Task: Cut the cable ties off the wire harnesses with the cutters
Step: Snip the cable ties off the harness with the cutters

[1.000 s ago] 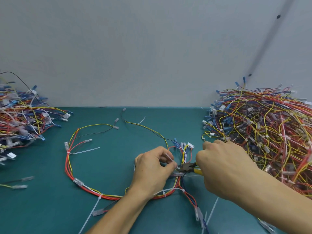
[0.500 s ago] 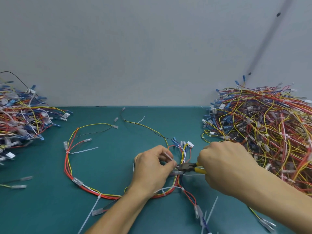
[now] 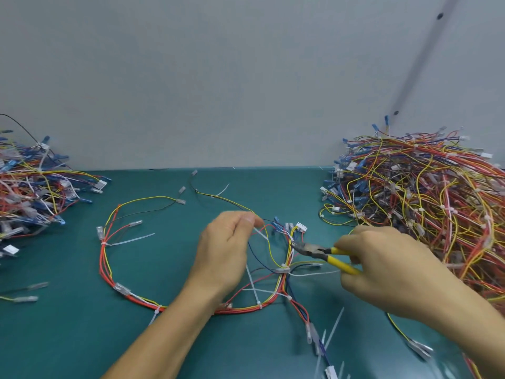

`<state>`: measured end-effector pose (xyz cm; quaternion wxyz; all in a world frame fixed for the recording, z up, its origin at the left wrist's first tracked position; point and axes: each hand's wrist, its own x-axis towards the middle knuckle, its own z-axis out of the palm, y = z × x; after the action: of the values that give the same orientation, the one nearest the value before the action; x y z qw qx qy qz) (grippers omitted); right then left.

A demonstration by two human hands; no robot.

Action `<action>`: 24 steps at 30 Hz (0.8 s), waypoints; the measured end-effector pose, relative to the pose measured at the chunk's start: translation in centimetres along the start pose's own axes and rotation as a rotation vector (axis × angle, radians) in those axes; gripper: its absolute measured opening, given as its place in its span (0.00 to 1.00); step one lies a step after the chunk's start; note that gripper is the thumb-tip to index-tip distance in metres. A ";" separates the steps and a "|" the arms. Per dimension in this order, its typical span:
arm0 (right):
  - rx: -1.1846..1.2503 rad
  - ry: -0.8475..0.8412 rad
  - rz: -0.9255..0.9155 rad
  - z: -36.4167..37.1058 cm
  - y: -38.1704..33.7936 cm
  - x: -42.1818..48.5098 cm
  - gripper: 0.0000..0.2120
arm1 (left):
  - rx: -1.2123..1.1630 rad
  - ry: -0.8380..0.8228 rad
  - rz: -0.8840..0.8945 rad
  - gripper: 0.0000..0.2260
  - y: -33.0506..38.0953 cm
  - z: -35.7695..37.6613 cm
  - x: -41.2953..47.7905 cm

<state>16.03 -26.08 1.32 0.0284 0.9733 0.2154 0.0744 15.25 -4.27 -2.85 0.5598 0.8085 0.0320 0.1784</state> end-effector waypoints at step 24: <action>-0.140 0.008 -0.015 0.6 -4.3 -5.2 0.20 | 0.306 -0.656 0.356 0.09 -1.4 -1.2 -2.0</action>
<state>9.66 -24.42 -0.33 0.0962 0.9669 0.2172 0.0928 13.20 -3.15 -4.26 0.3737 0.8896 -0.2626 -0.0017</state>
